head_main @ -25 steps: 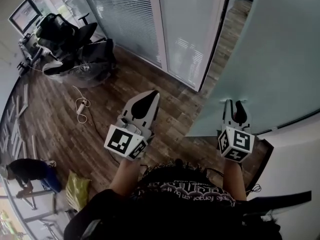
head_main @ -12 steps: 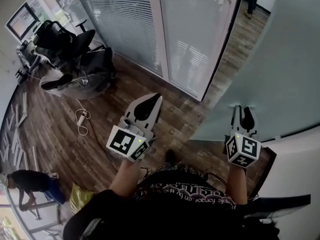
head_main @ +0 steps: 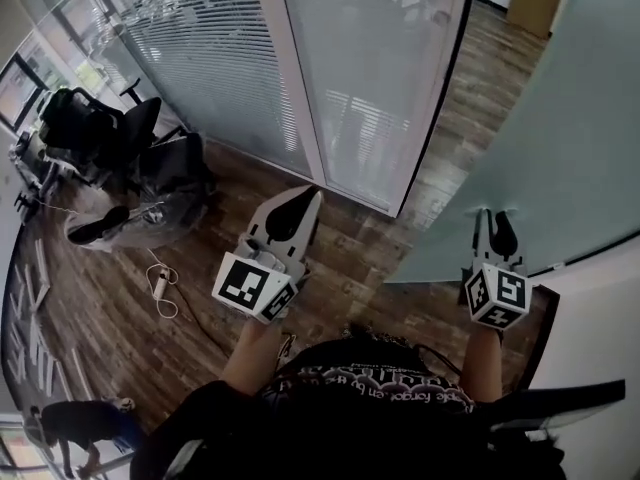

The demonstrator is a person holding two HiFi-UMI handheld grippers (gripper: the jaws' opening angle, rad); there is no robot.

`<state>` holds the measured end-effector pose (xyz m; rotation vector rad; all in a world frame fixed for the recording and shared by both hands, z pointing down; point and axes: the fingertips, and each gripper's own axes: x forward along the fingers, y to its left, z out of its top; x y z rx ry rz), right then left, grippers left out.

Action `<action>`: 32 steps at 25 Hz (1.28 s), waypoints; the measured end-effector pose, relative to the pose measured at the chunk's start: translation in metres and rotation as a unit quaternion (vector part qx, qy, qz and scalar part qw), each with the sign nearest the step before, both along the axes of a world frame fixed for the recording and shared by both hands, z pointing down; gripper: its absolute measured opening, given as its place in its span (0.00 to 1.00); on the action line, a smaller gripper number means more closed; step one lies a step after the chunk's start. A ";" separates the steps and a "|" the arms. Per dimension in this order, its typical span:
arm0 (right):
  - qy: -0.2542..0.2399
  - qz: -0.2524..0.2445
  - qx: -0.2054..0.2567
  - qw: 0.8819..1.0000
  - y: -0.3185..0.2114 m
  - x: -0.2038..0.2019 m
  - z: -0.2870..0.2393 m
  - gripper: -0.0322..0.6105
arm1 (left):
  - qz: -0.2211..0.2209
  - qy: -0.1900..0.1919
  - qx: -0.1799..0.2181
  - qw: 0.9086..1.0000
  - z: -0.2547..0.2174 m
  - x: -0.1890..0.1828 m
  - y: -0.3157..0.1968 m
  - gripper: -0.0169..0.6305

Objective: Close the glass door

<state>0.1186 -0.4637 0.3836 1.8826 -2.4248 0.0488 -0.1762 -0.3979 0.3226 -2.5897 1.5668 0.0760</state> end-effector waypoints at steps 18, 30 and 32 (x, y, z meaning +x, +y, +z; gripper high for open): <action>0.003 0.022 -0.016 1.000 -0.110 -0.012 -0.003 0.22 | 0.022 0.012 -0.016 1.000 0.011 0.017 -0.111 0.03; 0.004 0.023 -0.016 1.000 -0.187 -0.007 -0.001 0.22 | 0.015 0.014 -0.015 1.000 0.014 0.032 -0.178 0.03; 0.003 0.028 -0.018 0.999 -0.198 -0.008 -0.002 0.21 | 0.020 0.014 -0.014 1.000 0.013 0.030 -0.190 0.03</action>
